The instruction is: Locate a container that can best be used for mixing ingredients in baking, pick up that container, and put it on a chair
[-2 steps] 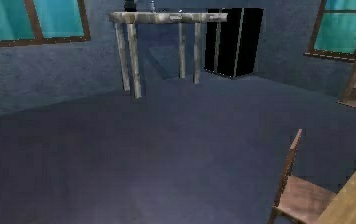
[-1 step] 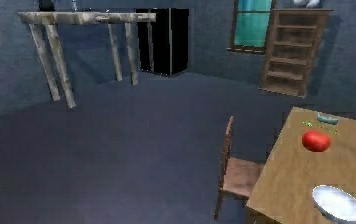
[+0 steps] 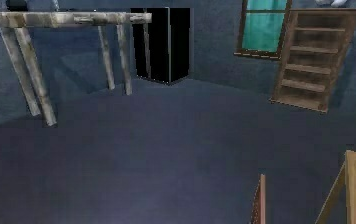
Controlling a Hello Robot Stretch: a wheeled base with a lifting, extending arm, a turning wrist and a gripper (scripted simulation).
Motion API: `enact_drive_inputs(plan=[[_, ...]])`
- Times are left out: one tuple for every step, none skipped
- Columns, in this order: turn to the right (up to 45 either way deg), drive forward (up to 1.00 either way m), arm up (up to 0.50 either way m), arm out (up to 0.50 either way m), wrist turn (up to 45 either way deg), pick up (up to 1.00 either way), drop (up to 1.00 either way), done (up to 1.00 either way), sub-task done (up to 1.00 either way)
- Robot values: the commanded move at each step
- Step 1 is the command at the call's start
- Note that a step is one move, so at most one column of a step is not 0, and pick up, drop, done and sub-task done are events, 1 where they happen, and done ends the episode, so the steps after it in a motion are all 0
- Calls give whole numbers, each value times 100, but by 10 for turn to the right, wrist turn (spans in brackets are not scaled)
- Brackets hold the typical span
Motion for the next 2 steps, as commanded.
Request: enact_drive_inputs(plan=[[330,0,0,0,0,0,0,0,0],[0,5,0,0,0,0,0,0,0]])
